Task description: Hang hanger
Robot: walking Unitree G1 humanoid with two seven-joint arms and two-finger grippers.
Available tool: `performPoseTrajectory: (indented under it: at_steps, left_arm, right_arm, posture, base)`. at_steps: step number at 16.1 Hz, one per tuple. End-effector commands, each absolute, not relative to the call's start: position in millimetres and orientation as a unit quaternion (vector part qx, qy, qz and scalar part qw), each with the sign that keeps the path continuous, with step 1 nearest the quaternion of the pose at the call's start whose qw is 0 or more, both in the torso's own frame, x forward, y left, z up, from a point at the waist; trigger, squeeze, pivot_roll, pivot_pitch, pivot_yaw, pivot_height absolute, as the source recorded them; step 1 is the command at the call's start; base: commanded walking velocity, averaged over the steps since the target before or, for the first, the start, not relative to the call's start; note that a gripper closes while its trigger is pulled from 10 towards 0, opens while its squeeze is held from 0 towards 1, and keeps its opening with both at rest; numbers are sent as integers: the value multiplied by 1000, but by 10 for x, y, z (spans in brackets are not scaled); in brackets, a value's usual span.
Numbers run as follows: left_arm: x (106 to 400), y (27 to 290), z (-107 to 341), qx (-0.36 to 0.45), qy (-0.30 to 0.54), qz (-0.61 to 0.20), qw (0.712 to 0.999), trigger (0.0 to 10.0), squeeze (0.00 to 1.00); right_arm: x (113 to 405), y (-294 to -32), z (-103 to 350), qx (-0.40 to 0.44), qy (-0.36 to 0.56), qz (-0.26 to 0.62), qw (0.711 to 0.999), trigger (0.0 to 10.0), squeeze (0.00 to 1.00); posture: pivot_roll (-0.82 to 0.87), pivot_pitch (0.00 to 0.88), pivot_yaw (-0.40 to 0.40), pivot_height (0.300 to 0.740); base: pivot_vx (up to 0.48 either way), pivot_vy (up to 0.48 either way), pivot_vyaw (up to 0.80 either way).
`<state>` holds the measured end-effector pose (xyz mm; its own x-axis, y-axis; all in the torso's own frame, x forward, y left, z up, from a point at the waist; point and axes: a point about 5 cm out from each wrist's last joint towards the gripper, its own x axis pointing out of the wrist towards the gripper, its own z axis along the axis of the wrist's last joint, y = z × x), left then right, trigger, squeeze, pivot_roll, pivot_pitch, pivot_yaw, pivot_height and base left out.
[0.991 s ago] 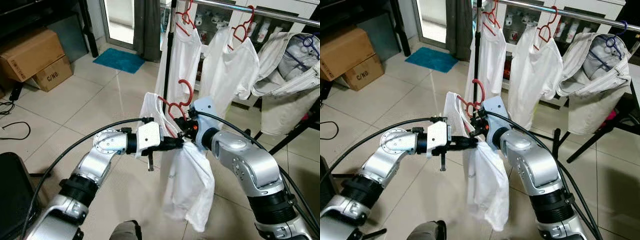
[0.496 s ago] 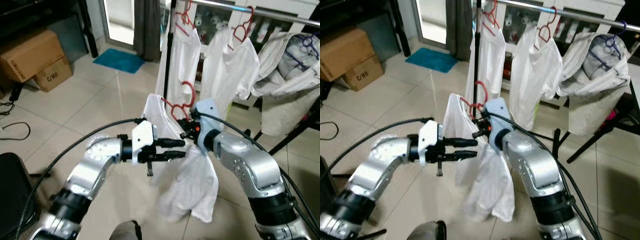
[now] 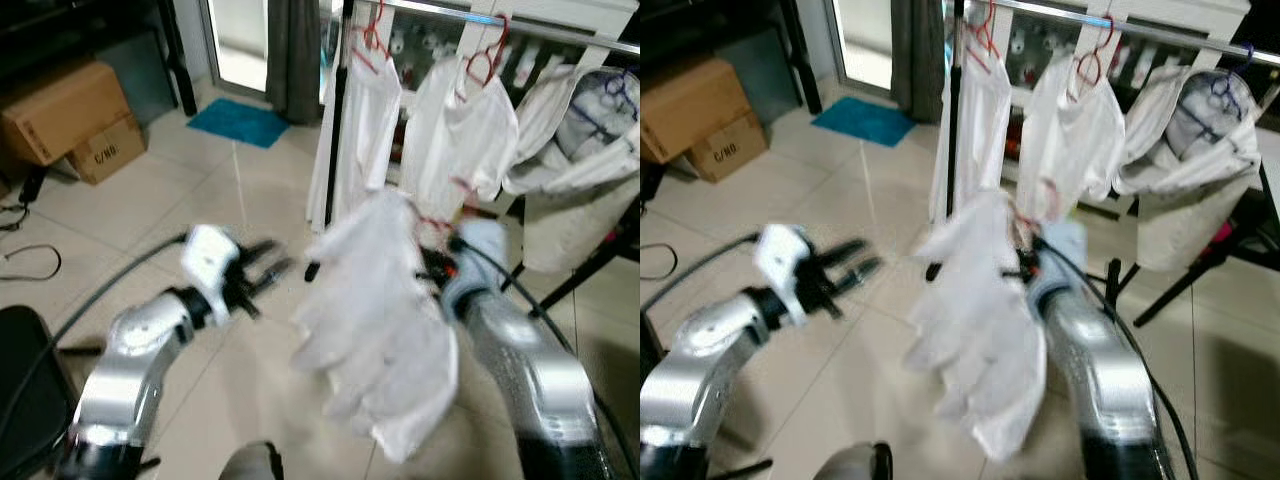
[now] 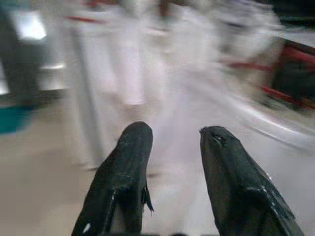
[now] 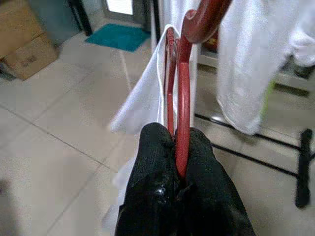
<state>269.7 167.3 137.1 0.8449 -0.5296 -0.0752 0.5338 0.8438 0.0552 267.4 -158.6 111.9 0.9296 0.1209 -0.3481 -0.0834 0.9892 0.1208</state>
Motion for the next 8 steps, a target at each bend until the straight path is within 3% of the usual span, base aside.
performPoseTrajectory:
  at_steps: [1, 4, 8]
  left_arm:
    - [2705, 1747, 1412, 46, 21, -213, 976, 10000, 0]
    - [2696, 1684, 1464, 32, 5, -182, 983, 10000, 0]
    - [2661, 1609, 1421, 45, 22, -168, 985, 10000, 0]
  right_arm:
    - [2611, -1626, 1157, 39, 162, 42, 985, 10000, 0]
    - [2523, -1716, 1095, 43, 157, -17, 986, 10000, 0]
    - [2525, -1733, 1143, 58, 144, -4, 988, 10000, 0]
  posture:
    - [53, 54, -27, 740]
    - [52, 64, -26, 740]
    - [50, 68, -25, 740]
  base:
    - [0, 0, 0]
    - [0, 0, 0]
    - [276, 0, -719]
